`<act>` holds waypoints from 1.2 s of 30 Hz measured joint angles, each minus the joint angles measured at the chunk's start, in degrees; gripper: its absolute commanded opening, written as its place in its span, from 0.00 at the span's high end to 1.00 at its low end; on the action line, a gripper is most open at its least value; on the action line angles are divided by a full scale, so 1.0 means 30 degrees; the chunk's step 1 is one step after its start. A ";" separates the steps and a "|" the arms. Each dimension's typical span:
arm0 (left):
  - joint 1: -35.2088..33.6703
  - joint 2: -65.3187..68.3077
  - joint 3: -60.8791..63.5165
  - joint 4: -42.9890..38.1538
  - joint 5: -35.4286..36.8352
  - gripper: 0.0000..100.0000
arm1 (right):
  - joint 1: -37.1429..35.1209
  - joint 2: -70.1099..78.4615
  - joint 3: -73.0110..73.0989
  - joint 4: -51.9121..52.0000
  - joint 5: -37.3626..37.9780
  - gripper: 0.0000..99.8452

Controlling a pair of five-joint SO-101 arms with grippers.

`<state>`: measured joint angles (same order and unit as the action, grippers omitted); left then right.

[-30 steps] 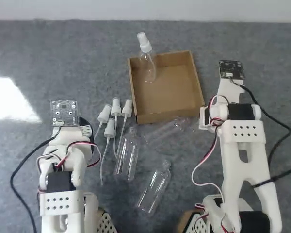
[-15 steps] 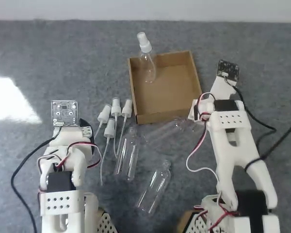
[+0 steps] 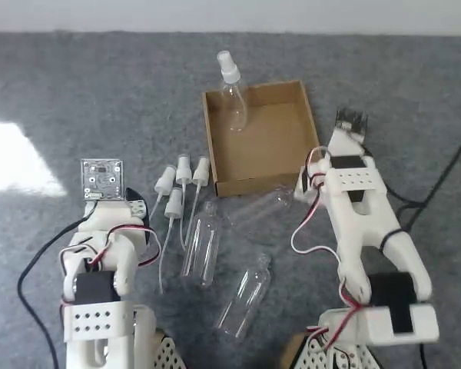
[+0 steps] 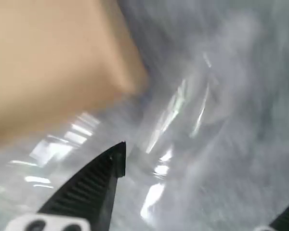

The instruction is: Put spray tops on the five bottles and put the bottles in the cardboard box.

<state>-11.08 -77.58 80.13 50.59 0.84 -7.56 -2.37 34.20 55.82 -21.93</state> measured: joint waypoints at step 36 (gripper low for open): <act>0.0000 0.0176 -0.2168 0.0469 -0.0205 0.99 | 1.1194 -0.1641 0.1612 0.3106 2.3385 0.92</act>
<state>-11.08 -77.05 73.63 52.00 0.22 26.02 -7.30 39.03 65.14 48.22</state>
